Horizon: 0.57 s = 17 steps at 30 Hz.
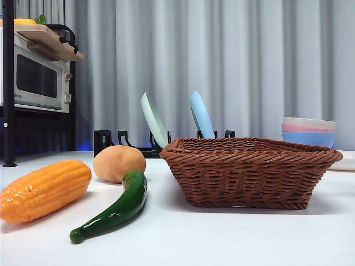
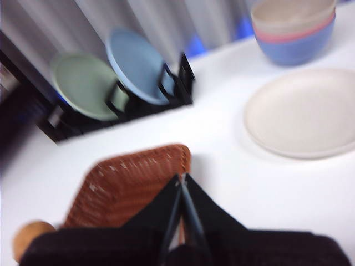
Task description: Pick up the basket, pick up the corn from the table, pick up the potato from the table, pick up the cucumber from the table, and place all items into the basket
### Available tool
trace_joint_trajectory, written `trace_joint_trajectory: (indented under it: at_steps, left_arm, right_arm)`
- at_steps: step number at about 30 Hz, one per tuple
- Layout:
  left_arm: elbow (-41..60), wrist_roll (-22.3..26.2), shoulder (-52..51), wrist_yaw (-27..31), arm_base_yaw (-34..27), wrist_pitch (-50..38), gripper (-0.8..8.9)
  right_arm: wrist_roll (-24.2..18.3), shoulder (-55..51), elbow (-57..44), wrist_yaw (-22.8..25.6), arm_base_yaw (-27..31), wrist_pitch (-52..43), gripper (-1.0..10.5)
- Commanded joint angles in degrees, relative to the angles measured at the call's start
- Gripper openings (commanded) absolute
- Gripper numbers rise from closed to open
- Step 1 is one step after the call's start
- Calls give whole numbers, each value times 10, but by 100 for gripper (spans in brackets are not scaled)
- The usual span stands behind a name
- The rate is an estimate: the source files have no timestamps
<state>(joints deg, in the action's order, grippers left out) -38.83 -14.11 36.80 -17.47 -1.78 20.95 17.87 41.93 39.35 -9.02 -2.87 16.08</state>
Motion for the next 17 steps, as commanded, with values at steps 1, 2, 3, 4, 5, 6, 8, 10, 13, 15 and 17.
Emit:
trace_joint_trajectory:
  at_steps: [1,2,3,4,5,6,8,10,13,15,17]
  left_arm:
    - [-52,40,63,-19,-1,44,-7]
    - [-68,43,82,-24,-1,57,-7]
    - [-85,43,102,-26,0,70,-7]
    - [-99,43,121,-26,0,80,-7]
    - [-109,43,136,-26,0,86,-7]
    - [-120,43,151,-26,0,92,-6]
    - [-133,43,176,-26,0,92,-4]
    - [-141,43,195,-27,0,91,-3]
    - [-146,43,211,-42,5,91,28]
    - [-146,43,217,-55,8,89,197]
    - [-146,43,220,-55,11,89,385]
  right_arm:
    - [-57,80,76,-1,1,69,-2]
    - [-65,102,97,-1,1,91,-2]
    - [-74,127,120,-3,1,115,-2]
    - [-84,150,140,-16,1,135,-2]
    - [-93,169,155,-33,1,150,-1]
    - [-104,189,169,-57,1,163,1]
    - [-118,223,187,-103,1,176,2]
    - [-129,251,193,-140,1,179,11]
    - [-130,284,193,-164,0,179,123]
    - [-130,304,193,-163,-2,179,260]
    - [-130,323,193,-164,-3,179,355]
